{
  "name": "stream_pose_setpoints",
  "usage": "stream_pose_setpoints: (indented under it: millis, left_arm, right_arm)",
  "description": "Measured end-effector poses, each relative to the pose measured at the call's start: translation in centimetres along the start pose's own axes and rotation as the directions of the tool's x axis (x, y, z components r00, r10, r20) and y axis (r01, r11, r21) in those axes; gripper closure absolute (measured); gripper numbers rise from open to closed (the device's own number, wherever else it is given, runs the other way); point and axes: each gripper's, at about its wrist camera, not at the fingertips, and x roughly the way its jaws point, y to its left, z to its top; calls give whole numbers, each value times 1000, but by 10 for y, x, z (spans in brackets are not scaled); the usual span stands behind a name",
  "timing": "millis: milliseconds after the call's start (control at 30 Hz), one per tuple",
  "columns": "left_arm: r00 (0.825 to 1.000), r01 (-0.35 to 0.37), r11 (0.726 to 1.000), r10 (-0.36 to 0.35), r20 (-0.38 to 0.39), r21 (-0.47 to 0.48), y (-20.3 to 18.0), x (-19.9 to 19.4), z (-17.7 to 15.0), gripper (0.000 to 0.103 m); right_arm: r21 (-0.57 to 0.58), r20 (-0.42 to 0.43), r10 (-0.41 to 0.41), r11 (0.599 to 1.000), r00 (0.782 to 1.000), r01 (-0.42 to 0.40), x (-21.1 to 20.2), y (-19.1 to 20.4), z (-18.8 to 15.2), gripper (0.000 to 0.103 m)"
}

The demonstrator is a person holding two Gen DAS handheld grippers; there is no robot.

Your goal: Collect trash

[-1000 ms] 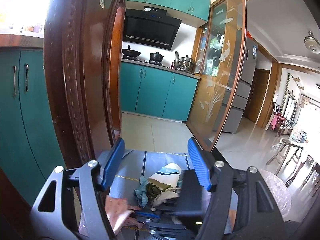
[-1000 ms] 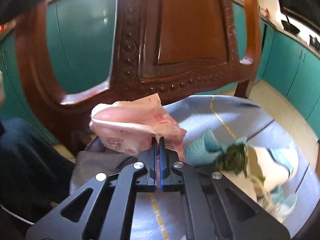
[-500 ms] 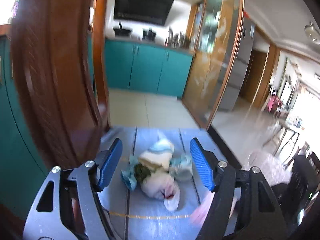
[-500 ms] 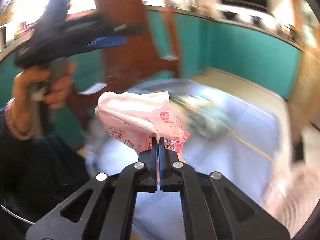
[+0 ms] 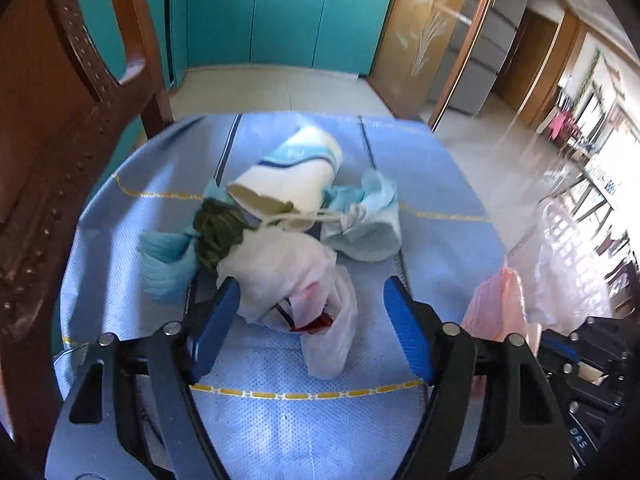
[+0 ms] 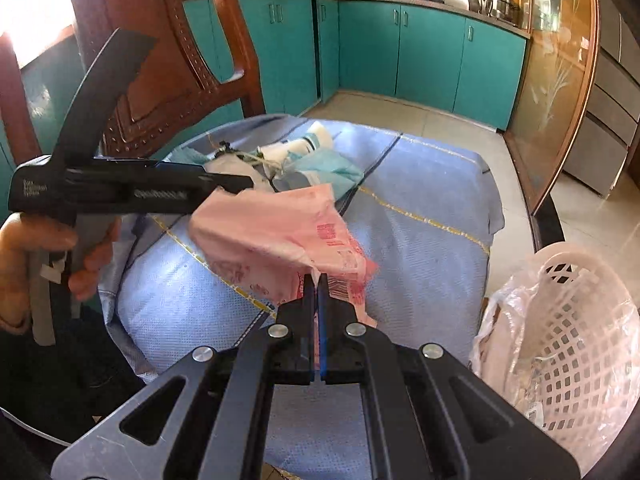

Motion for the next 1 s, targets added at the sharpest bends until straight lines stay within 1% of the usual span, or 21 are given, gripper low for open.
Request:
stream_pose_setpoints:
  millis: [67,100,133,167,200,233,333,400,500,667,733,867,933,1000]
  left_arm:
    - [1000,-17,1000,17,-7,-5,2,6,-1,29]
    - [1000,-19,1000,19,-9,-8,3,8,-2,33]
    - [1000,-23,1000,23,-12,-7,4,9,-3,45]
    - [1000,-25,1000,25,-16,-1,3,8,-3,53]
    - [999,-28,1000,28,-20,7,3,7,-4,64]
    - [999,-31,999,31,-20,14,3,4,-5,72]
    - [1000,-22,999,22,-7,24,4,-5,-6,86]
    - [1000,-18,999,18,7,30,5,-13,-8,89]
    - [999,3,999,-5,40,47,4,-31,-9,91]
    - [990,27,994,-42,135,105,-3,-65,-10,91]
    - [982,38,992,-59,177,120,-5,-78,-11,92]
    - [968,55,990,-85,234,132,-5,-98,-13,92]
    - [958,64,990,-96,270,127,-4,-107,-15,92]
    - [942,75,989,-113,316,128,-3,-118,-17,92]
  right_arm:
    - [7,-10,-7,1000,1000,7,3,-1,0,101]
    - [11,-13,-9,1000,1000,9,3,0,0,101]
    - [17,-13,-10,1000,1000,10,4,0,0,101]
    - [20,-11,-8,1000,1000,8,5,-2,1,101]
    - [22,-9,-7,1000,1000,7,5,-1,1,101]
    - [22,-6,-8,1000,1000,8,4,-1,1,101]
    - [31,3,-15,999,1000,15,3,-1,2,101]
    - [40,12,-15,999,1000,15,1,-2,3,101]
    - [51,30,-18,999,999,17,-3,-2,4,101]
    - [58,59,-25,998,998,21,-12,0,6,101]
    - [60,74,-26,998,997,22,-16,0,7,101]
    - [66,93,-30,998,995,24,-21,2,7,101]
    - [68,105,-31,997,994,24,-25,2,7,101]
    - [70,121,-31,997,992,23,-29,1,7,101]
